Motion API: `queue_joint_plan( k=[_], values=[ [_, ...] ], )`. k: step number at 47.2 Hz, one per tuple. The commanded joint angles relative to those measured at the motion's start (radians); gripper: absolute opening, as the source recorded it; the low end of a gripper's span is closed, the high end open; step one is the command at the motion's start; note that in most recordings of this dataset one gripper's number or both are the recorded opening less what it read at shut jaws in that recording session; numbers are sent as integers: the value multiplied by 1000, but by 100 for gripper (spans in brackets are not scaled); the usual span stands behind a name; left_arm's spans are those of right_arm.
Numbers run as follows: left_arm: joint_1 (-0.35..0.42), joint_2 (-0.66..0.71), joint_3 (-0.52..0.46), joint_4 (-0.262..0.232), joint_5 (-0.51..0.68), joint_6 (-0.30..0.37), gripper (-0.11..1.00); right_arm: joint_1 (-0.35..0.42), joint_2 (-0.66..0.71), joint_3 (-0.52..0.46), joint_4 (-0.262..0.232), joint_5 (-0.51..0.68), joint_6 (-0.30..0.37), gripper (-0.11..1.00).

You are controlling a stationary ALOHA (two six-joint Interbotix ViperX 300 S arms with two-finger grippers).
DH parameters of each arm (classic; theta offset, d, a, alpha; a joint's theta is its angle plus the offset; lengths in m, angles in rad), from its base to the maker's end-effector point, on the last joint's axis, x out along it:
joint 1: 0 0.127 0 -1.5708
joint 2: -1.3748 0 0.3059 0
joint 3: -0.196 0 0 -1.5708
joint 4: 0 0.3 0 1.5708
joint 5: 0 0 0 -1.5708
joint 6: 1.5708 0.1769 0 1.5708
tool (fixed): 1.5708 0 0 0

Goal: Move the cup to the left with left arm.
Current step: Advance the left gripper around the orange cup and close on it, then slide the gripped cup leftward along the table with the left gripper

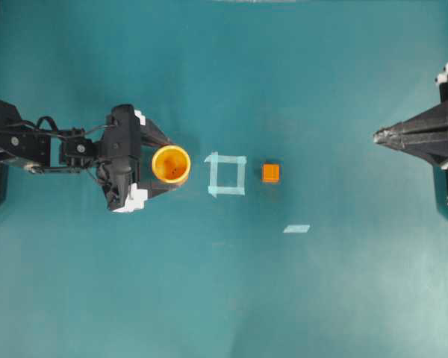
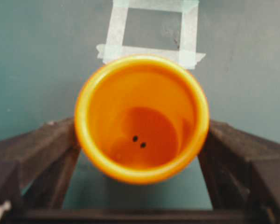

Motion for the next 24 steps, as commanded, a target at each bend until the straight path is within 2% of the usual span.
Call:
queue_joint_plan(
  k=[1, 12, 15, 18, 24],
  values=[
    [-12, 6, -21, 3, -23, 2, 85, -2, 6, -32, 2, -3, 2, -1],
    [-20, 29, -35, 3, -51, 11, 83, 0, 6, -32, 5, -3, 3, -1],
    [-20, 28, -31, 5, -55, 14, 78, 0, 6, -32, 5, -3, 3, -1],
    [-20, 26, -29, 3, -57, 15, 68, 0, 6, -32, 5, 2, 3, -1],
    [-23, 20, -31, 5, -52, 12, 67, 0, 6, -34, 6, 6, 3, -1]
  ],
)
